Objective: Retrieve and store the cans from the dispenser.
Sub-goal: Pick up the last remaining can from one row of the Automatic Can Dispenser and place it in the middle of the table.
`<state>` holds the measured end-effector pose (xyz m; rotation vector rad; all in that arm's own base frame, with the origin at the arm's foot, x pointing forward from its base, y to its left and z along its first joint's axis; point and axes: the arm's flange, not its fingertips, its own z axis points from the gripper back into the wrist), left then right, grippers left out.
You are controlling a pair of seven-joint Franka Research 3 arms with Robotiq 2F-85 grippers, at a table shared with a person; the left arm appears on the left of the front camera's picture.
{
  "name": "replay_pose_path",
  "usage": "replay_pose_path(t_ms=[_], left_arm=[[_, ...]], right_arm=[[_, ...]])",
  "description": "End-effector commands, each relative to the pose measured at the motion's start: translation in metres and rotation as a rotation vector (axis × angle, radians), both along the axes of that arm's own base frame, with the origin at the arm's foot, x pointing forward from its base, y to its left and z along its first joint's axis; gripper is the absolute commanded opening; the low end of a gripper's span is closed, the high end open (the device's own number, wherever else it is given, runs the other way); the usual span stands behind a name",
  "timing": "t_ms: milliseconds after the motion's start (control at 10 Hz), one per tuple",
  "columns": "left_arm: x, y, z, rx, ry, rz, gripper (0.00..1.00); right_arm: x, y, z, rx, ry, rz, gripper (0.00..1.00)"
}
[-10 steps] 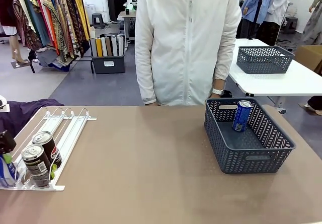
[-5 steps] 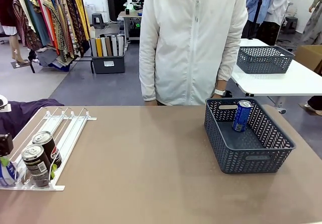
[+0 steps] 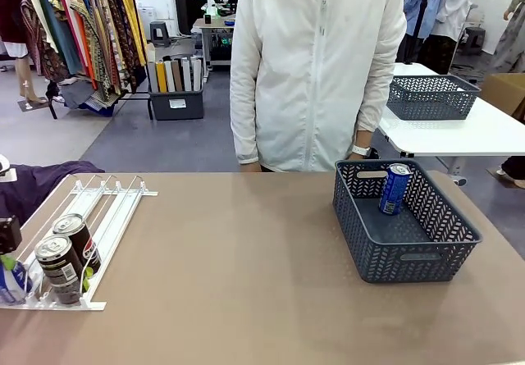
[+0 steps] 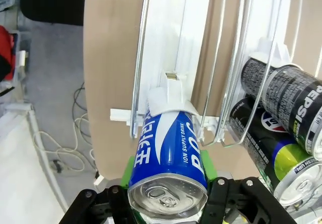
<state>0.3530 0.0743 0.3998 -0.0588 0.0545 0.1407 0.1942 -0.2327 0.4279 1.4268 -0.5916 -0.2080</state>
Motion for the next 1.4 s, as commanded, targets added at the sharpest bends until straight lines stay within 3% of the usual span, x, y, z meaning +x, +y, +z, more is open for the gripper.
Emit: replay_pose_path(t_ms=[0,300,500,600,800,900,1300], left_arm=[[-0.044,-0.014,-0.002,-0.066,-0.081,-0.013,0.00],[-0.076,-0.017,0.080,-0.015,-0.223,0.030,0.00],[-0.107,-0.009,0.132,-0.084,-0.302,-0.041,0.00],[-0.122,-0.002,0.151,-0.135,-0.405,0.006,0.00],[-0.136,0.017,0.159,-0.294,-0.495,0.039,0.00],[-0.123,-0.003,0.166,-0.113,-0.396,0.017,0.00],[-0.123,-0.003,0.166,-0.113,-0.396,0.017,0.00]], right_arm=[[0.002,0.002,0.004,0.009,-0.033,-0.008,1.00],[0.002,0.002,0.004,0.009,-0.033,-0.008,1.00],[0.002,0.002,0.004,0.009,-0.033,-0.008,1.00],[0.002,0.002,0.004,0.009,-0.033,-0.008,1.00],[0.002,0.002,0.004,0.009,-0.033,-0.008,1.00],[0.002,0.002,0.004,0.009,-0.033,-0.008,1.00],[0.002,0.002,0.004,0.009,-0.033,-0.008,1.00]])
